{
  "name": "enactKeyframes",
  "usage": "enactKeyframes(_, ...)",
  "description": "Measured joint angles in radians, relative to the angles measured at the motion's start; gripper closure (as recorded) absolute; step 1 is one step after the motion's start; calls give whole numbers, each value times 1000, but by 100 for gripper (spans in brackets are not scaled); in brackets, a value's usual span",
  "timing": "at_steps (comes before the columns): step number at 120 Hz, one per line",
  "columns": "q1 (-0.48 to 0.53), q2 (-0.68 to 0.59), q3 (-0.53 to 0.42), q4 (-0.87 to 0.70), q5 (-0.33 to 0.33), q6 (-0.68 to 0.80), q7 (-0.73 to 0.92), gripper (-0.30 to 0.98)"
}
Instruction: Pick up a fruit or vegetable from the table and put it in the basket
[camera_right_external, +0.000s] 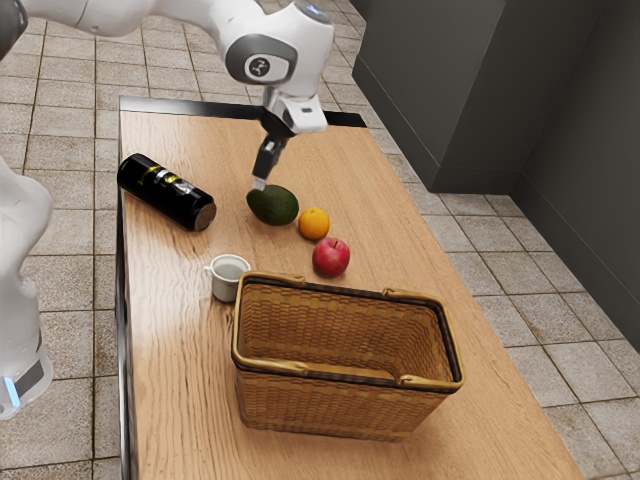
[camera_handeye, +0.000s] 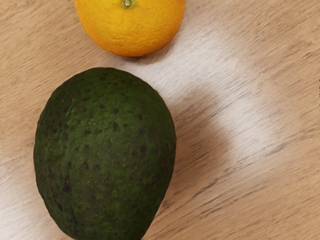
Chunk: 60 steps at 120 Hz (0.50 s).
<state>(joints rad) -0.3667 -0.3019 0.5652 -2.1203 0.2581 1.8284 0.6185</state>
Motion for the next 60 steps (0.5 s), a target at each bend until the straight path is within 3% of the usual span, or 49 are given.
enactKeyframes(60,1,49,53,0,-37,83,214,0)
